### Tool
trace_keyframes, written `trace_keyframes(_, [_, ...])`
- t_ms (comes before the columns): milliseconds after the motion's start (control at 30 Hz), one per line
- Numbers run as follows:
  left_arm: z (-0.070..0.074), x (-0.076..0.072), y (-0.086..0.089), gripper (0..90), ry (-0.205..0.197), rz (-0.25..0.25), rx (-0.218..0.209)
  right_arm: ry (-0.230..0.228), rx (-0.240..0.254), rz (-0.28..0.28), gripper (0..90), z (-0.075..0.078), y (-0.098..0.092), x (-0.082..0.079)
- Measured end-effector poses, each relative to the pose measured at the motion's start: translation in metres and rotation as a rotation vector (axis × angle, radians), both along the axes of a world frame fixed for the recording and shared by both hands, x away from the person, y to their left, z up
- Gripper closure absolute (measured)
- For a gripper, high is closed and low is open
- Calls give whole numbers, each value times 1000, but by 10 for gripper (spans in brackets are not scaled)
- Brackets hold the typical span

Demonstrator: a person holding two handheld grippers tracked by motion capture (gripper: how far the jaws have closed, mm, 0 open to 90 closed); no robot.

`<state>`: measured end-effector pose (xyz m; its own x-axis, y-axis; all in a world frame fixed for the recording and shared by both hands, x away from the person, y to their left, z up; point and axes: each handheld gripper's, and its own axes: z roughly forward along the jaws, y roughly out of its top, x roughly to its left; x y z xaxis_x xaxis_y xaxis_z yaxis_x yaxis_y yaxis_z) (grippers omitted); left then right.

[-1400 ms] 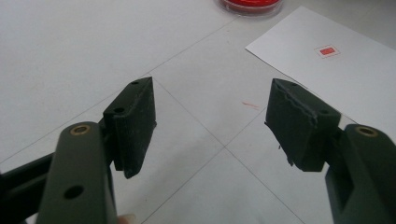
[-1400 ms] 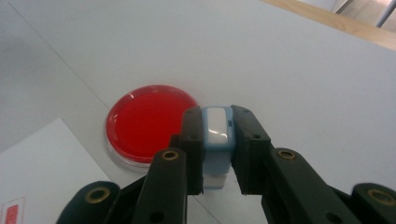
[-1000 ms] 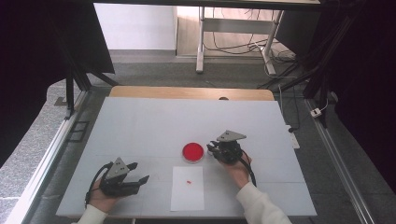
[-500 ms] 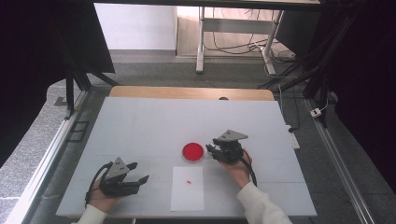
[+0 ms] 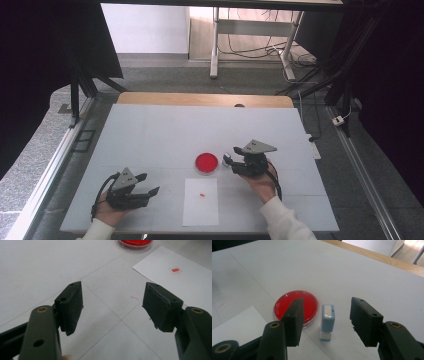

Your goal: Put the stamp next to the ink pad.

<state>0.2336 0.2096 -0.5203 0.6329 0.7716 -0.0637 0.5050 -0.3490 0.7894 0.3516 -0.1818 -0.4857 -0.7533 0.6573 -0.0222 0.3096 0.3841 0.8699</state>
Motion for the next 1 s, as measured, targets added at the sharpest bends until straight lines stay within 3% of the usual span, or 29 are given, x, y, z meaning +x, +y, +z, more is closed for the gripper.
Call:
trace_keyframes(267, [0,2,-2,324,-2,-12,-11,-42,18,2,442,5,-28,-22])
trace_keyframes(667, [2,2,-1,315,-2,-6,-33,-70,0,-46,433,-9,-87,-58])
trace_keyframes(1000, [1,3,-2,315,-5,0,-21,-94,-43,-67,429,-20,-126,-67])
